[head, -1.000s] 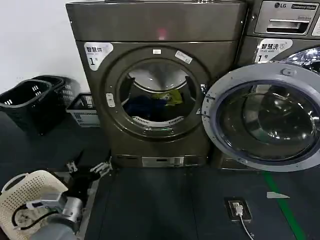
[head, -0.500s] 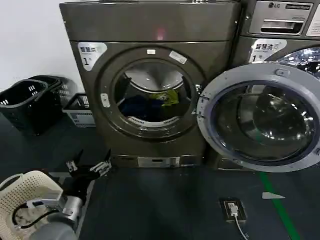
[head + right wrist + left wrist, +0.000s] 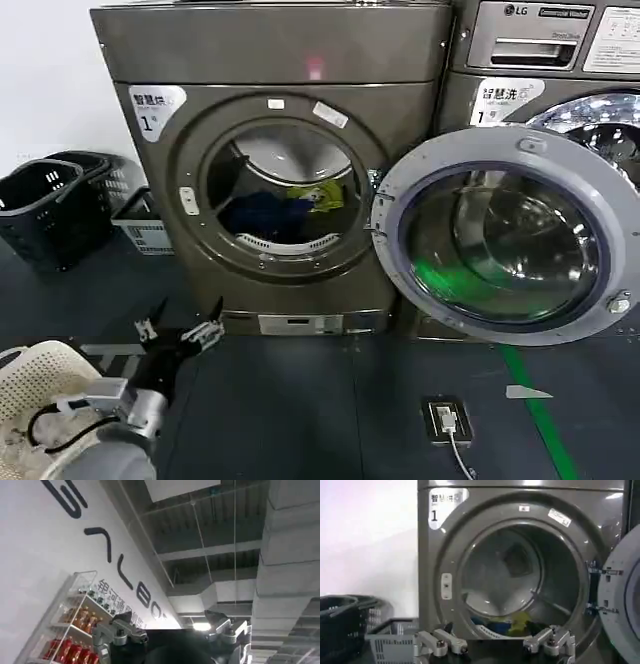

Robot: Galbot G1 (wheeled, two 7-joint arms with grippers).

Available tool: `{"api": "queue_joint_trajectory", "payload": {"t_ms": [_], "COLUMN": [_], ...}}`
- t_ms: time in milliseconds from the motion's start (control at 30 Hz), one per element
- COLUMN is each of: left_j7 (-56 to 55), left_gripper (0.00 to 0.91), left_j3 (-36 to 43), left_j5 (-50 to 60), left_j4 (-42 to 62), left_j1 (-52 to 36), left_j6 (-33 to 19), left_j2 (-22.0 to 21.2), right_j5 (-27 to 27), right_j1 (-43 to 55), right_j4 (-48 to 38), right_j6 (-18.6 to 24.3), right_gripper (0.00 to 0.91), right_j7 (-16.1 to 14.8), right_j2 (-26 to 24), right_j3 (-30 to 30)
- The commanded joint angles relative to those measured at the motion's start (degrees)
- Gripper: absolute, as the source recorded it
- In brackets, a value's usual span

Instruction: Grasp the clothes from the dryer.

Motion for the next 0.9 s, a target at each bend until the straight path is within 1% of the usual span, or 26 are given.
{"api": "queue_joint_trajectory", "payload": {"t_ms": [33, 133, 333, 433, 900], "left_j7": [0.2, 0.5, 1.5, 1.6, 2.1], "left_gripper": [0.907, 0.907, 0.907, 0.907, 0.907], "left_j3": [0.0, 0.2, 0.7, 1.1, 0.9], "left_j5": [0.3, 0.7, 2.1, 2.2, 2.4], "left_j4": [0.3, 0.5, 0.9, 1.1, 0.7], "left_j1": [-0.2, -0.5, -0.7, -0.8, -0.7], "left_j6": [-0.2, -0.5, -1.7, -1.7, -2.5], "left_j2": [-0.1, -0.4, -0.7, -0.6, -0.2], "right_j5": [-0.2, -0.2, 0.0, 0.6, 0.9], "right_j1": [0.0, 0.0, -0.1, -0.1, -0.8], "right_j4": [0.0, -0.2, -0.3, -0.4, 0.6], "right_j6": [0.5, 1.7, 2.4, 3.5, 3.3], "right_gripper": [0.907, 0.907, 0.907, 0.907, 0.907], "right_j7": [0.0, -0.5, -1.1, -1.7, -3.4], "right_j2": [0.0, -0.2, -0.2, 0.0, 0.3], "right_j3": [-0.1, -0.2, 0.1, -0.1, 0.2]}}
